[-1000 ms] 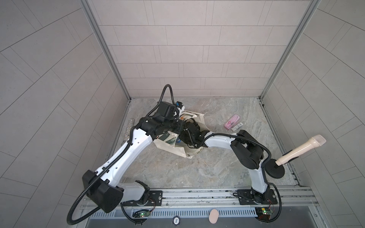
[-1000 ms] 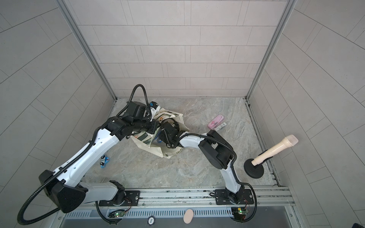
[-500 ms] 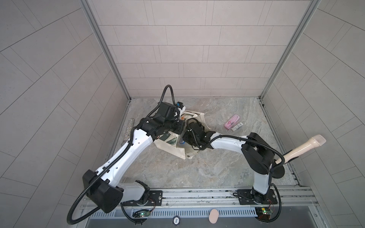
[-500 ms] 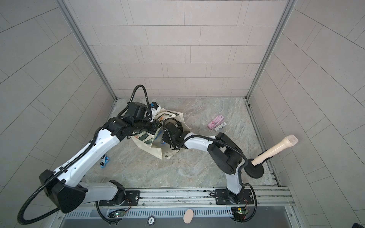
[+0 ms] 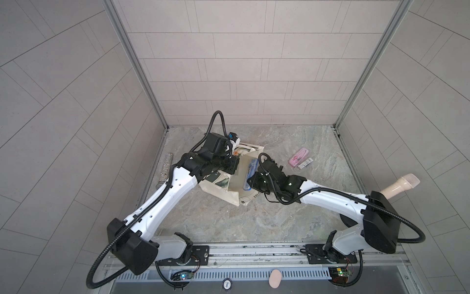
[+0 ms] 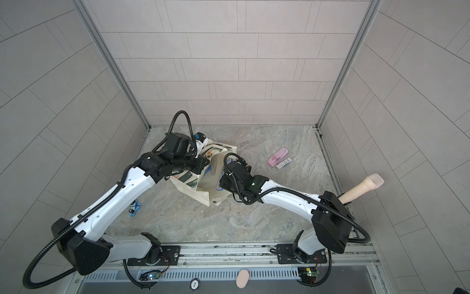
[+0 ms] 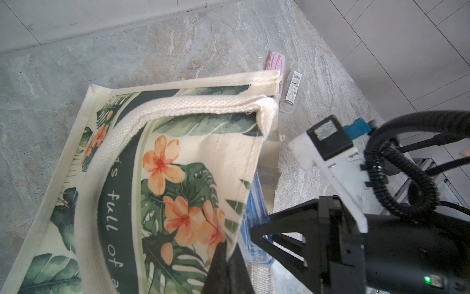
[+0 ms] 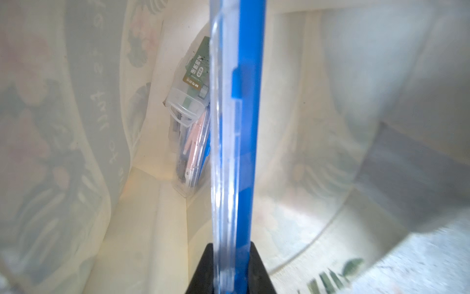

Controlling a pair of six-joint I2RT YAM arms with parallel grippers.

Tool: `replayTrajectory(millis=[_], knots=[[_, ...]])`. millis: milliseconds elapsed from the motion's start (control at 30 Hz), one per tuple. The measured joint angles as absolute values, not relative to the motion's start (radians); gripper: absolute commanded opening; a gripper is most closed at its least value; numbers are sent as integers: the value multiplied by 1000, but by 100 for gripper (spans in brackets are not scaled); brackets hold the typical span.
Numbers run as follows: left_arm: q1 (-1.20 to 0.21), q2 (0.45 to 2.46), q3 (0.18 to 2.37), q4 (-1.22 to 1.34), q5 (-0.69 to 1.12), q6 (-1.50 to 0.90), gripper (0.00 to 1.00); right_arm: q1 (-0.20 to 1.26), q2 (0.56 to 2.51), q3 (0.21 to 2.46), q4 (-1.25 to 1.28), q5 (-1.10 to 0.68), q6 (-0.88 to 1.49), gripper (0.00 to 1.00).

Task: Take out the compass set from the canvas bag
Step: Pick up the compass set from the canvas bag, then place the compass set at the center of the board.

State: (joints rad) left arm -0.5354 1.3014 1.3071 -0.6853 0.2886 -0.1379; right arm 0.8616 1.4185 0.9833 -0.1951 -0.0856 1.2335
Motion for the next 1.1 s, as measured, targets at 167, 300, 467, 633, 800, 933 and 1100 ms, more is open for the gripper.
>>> replayTrajectory(millis=[167,300,467,633,800,933,1100], knots=[[-535,1301,1307,-685,288,-138,0,863,1241,941,-324,-80,1178,11],[-535,1301,1307,-685,289,-138,0,864,1079,940,-441,-76,1120,11],[-535,1298,1301,-683,289,-141,0,863,884,925,-562,-40,1075,12],[-535,1294,1301,-685,289,-141,0,824,693,867,-638,39,1029,12],[-535,1294,1302,-686,290,-141,0,593,645,833,-679,-2,994,12],[-535,1294,1309,-698,291,-141,0,375,665,750,-678,-122,965,12],[-535,1295,1319,-709,290,-140,0,139,733,638,-645,-286,937,13]])
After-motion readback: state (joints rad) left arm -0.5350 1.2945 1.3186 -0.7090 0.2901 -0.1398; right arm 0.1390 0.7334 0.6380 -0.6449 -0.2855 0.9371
